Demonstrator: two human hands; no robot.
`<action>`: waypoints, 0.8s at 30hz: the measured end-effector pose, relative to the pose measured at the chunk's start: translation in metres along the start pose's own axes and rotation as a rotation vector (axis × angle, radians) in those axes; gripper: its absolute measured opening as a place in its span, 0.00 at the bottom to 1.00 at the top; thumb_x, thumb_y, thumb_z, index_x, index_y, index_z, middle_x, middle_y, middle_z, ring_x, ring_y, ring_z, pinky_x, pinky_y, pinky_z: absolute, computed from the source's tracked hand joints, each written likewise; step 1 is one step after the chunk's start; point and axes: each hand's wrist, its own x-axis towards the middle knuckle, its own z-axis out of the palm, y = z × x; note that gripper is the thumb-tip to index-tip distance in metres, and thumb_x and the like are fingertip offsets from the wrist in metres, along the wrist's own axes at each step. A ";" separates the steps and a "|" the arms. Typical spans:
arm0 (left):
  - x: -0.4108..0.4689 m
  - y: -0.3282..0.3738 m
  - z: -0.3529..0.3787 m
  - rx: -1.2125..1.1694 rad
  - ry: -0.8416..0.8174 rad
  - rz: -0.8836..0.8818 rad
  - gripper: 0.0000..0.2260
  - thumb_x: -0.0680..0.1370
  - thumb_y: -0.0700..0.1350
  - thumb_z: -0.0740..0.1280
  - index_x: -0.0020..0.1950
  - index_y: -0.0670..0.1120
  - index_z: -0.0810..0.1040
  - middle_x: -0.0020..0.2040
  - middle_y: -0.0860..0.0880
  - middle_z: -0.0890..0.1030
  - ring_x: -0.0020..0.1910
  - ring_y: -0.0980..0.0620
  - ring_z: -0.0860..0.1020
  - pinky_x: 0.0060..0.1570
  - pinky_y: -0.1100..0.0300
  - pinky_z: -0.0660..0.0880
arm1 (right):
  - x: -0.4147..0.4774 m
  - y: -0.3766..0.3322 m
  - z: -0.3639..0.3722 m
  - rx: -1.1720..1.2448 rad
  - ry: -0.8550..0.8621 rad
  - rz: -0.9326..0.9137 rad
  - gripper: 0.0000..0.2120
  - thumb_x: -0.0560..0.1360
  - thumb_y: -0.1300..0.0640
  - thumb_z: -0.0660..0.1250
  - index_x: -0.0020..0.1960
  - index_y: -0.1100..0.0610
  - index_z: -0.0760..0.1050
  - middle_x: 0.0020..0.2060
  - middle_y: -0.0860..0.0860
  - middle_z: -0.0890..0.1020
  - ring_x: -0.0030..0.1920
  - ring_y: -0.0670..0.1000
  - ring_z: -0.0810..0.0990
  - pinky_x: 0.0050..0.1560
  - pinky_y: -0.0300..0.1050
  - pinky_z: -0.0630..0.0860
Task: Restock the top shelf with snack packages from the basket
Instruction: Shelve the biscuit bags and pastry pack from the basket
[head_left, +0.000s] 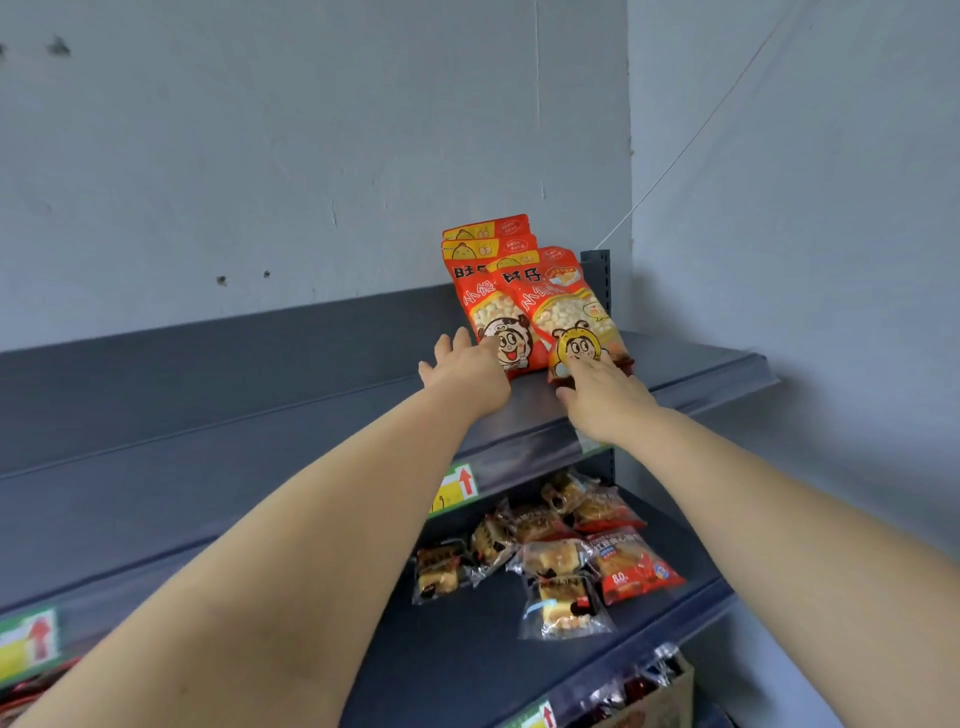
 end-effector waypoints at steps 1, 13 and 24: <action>-0.008 0.000 -0.002 0.002 -0.005 -0.003 0.28 0.81 0.43 0.59 0.80 0.53 0.55 0.80 0.44 0.50 0.79 0.39 0.45 0.74 0.35 0.51 | -0.008 -0.001 -0.001 -0.013 -0.001 -0.004 0.20 0.82 0.49 0.54 0.71 0.57 0.63 0.72 0.54 0.65 0.75 0.58 0.57 0.70 0.63 0.62; -0.156 0.006 -0.008 0.053 0.069 -0.122 0.29 0.81 0.41 0.60 0.80 0.52 0.52 0.81 0.45 0.50 0.79 0.41 0.45 0.75 0.38 0.50 | -0.144 -0.011 -0.005 -0.094 -0.066 -0.149 0.26 0.82 0.48 0.55 0.76 0.57 0.56 0.77 0.55 0.57 0.78 0.58 0.49 0.74 0.61 0.54; -0.350 -0.027 0.014 0.084 -0.186 -0.404 0.29 0.82 0.42 0.59 0.80 0.52 0.50 0.81 0.45 0.48 0.79 0.40 0.43 0.75 0.38 0.50 | -0.294 -0.054 0.027 -0.053 -0.313 -0.336 0.23 0.82 0.48 0.55 0.74 0.56 0.59 0.76 0.53 0.58 0.77 0.57 0.49 0.72 0.59 0.58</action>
